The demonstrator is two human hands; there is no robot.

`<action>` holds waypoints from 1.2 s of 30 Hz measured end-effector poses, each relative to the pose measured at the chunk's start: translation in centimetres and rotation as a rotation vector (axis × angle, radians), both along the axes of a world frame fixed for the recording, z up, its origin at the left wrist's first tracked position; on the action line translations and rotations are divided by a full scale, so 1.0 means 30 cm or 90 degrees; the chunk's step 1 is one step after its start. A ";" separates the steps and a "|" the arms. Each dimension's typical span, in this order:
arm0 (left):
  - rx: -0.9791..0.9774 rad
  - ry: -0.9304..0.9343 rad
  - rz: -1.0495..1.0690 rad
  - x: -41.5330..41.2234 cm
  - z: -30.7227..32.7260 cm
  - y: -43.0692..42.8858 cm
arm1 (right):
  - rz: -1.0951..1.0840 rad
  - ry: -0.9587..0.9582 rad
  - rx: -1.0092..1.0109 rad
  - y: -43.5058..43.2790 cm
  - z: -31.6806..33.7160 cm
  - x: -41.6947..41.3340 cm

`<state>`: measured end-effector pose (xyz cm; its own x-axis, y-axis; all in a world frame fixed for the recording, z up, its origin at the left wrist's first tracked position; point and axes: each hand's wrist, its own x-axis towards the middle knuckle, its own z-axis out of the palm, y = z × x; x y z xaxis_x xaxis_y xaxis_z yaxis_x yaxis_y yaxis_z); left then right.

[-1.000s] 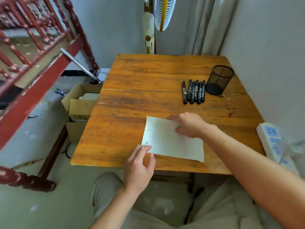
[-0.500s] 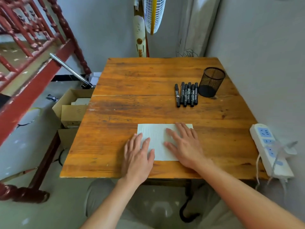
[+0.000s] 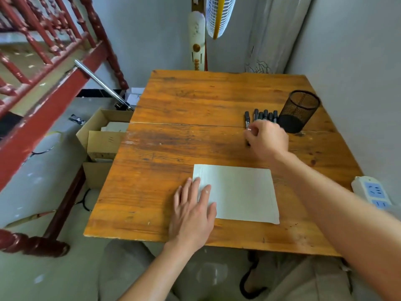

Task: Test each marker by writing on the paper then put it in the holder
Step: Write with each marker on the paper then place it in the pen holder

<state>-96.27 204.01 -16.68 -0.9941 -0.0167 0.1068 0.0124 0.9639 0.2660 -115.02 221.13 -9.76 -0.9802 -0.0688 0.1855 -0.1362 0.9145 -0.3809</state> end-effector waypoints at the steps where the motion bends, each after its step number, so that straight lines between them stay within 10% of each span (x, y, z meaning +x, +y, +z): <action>1: 0.000 -0.001 0.001 -0.001 0.000 0.001 | -0.012 -0.008 0.019 -0.010 0.007 -0.042; 16: -0.019 0.003 0.008 -0.004 -0.003 0.004 | -0.030 -0.096 0.127 -0.047 -0.063 -0.149; 24: 0.018 0.035 0.004 0.003 0.011 0.000 | 0.126 -0.256 -0.288 0.062 0.026 0.158; 36: 0.122 0.159 -0.106 0.038 0.013 0.007 | 0.150 -0.521 -0.576 0.079 -0.033 0.439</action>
